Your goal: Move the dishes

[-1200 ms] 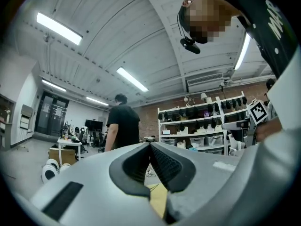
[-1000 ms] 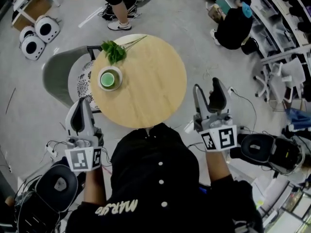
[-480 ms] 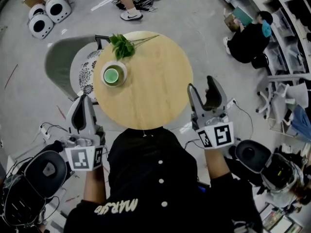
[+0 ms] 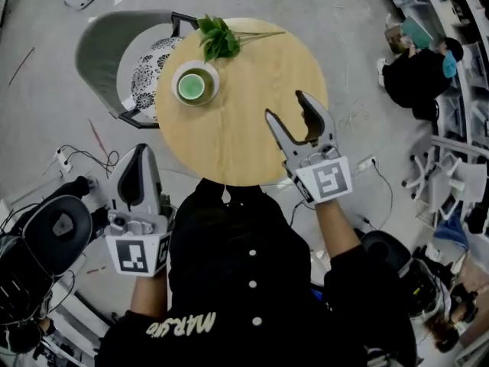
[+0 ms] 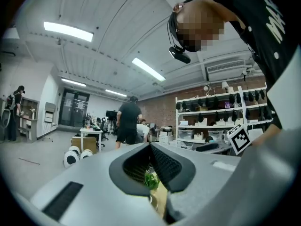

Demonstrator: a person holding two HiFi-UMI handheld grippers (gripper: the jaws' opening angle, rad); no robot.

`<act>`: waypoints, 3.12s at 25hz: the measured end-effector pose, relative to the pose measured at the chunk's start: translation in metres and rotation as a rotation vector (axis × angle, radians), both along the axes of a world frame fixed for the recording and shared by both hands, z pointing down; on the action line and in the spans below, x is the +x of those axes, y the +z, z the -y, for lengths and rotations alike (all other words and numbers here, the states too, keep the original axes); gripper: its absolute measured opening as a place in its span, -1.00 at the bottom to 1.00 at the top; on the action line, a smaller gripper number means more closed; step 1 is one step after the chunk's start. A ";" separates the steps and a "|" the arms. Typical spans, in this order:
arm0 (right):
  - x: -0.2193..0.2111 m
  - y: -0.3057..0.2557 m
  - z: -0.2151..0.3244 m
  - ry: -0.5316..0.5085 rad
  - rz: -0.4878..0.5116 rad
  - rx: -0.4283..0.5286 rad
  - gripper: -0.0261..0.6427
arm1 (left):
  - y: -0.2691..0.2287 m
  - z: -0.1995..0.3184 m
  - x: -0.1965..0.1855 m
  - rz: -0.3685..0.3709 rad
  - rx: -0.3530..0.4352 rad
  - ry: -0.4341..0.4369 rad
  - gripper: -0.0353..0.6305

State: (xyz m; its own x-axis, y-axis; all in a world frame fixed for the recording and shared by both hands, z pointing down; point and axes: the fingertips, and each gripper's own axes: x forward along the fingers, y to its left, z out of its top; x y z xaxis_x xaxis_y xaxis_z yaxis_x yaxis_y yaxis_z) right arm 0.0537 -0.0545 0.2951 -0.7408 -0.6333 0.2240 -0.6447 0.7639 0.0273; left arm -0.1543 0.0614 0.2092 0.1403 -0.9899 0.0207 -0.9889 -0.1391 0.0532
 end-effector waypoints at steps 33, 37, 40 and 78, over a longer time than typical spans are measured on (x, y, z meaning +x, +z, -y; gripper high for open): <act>-0.226 0.231 0.018 -0.372 -0.283 -0.207 0.22 | 0.110 -0.030 -0.045 -0.049 -0.223 -0.120 -0.88; -0.235 0.244 0.022 -0.369 -0.310 -0.210 0.23 | 0.117 -0.030 -0.045 -0.054 -0.236 -0.122 -0.88; -0.239 0.250 0.024 -0.368 -0.325 -0.205 0.23 | 0.120 -0.030 -0.045 -0.057 -0.244 -0.125 -0.88; -0.146 0.148 0.035 -0.163 -0.178 -0.148 0.14 | 0.071 0.001 0.012 0.001 -0.154 0.041 -0.88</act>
